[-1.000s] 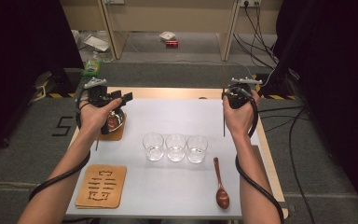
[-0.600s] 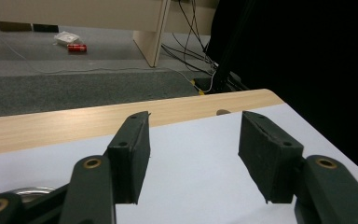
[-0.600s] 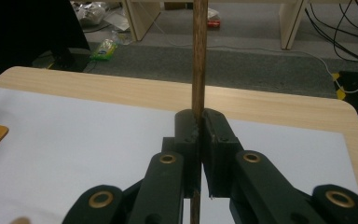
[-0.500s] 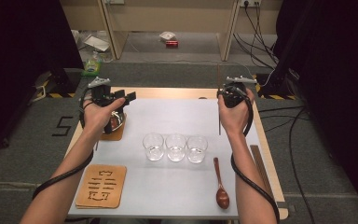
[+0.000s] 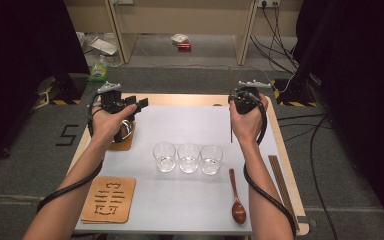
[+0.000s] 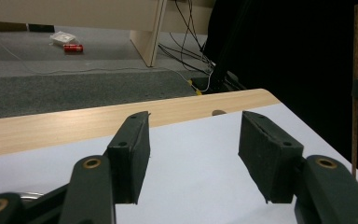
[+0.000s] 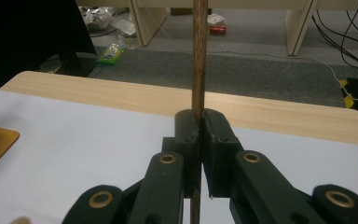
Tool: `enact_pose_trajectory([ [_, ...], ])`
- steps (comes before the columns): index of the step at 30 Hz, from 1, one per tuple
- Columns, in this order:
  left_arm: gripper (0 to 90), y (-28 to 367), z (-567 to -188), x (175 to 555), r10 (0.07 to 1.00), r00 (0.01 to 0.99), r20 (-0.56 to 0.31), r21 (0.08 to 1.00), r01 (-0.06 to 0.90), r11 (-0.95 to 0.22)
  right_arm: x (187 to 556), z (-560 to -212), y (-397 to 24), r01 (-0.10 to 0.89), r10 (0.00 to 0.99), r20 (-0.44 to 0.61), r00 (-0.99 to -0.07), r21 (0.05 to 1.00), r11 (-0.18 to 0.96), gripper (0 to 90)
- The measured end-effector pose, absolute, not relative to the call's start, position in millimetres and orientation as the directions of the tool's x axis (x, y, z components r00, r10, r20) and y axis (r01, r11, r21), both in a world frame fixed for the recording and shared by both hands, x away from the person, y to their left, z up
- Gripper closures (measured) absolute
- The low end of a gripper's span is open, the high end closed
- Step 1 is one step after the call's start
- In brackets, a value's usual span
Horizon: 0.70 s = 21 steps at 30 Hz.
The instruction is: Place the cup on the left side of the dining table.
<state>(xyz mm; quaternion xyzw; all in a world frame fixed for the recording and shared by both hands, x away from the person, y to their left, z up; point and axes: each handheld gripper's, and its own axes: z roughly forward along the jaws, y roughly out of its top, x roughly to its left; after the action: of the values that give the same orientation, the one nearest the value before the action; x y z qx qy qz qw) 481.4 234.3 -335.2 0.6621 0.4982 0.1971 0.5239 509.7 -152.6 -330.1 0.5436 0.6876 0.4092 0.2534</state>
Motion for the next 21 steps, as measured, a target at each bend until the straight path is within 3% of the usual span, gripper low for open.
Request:
enact_pose_trajectory([
  [21, 42.9, 223.5, -330.6, 482.8, 0.86, 0.44, -0.258, 0.896, 0.443, 0.042, 514.2, -325.5, -128.6, 0.507, 0.942, 0.086, -0.323, 0.857, 0.095, 85.5],
])
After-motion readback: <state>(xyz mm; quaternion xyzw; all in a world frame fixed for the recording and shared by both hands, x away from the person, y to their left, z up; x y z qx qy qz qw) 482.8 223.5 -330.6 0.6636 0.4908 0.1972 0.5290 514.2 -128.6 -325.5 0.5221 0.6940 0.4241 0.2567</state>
